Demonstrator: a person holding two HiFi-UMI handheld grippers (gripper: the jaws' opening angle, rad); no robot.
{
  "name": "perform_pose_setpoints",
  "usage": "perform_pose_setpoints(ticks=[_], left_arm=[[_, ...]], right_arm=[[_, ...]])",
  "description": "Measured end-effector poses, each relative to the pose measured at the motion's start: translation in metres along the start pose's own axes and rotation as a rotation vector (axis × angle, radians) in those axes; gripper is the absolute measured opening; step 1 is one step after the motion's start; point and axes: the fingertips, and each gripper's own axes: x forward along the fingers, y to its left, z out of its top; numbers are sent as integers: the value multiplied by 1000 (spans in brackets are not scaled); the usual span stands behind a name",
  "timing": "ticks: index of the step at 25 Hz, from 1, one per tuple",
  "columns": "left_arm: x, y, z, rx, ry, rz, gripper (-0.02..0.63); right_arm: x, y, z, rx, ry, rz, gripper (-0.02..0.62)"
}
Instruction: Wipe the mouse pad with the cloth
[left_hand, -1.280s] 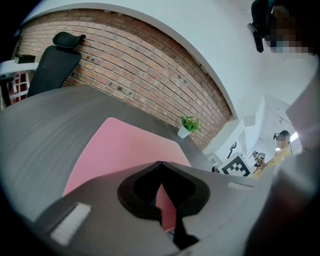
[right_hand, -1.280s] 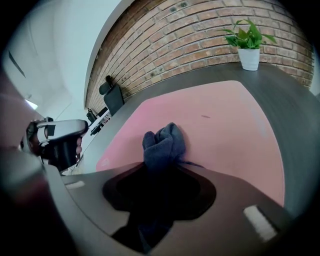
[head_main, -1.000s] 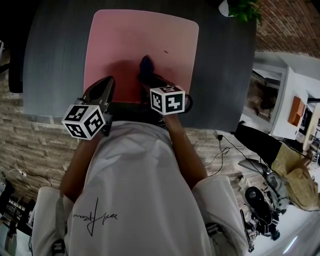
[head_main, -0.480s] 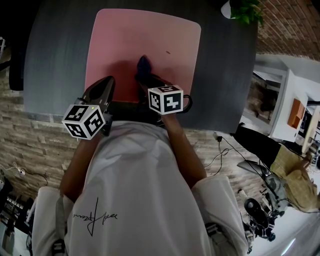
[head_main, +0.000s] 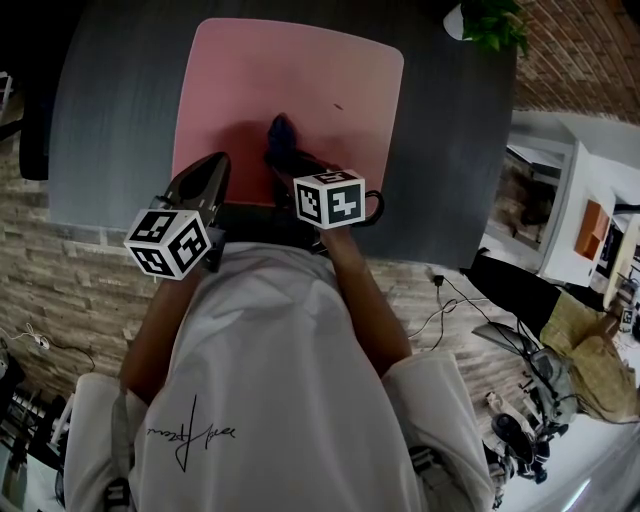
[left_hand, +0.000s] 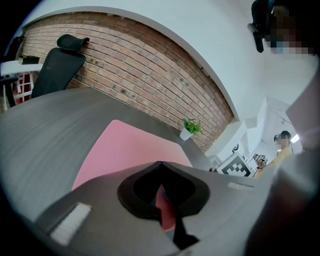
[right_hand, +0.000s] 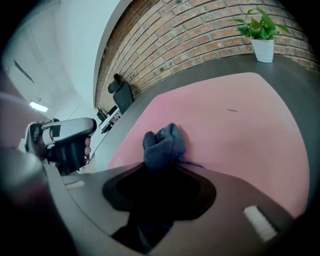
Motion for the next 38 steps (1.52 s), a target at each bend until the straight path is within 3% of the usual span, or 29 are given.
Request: perform_pose_setpoints(ticks=[7, 20, 38], left_arm=[[-2, 1, 3, -4, -6, -1, 11], [5, -17, 9, 16, -17, -50, 10], [-7, -31, 26, 46, -34, -90, 11]], right_arm=[[-2, 12, 2, 46, -12, 65, 146], [-39, 12, 14, 48, -78, 86, 143], [-122, 41, 56, -154, -241, 72, 126]])
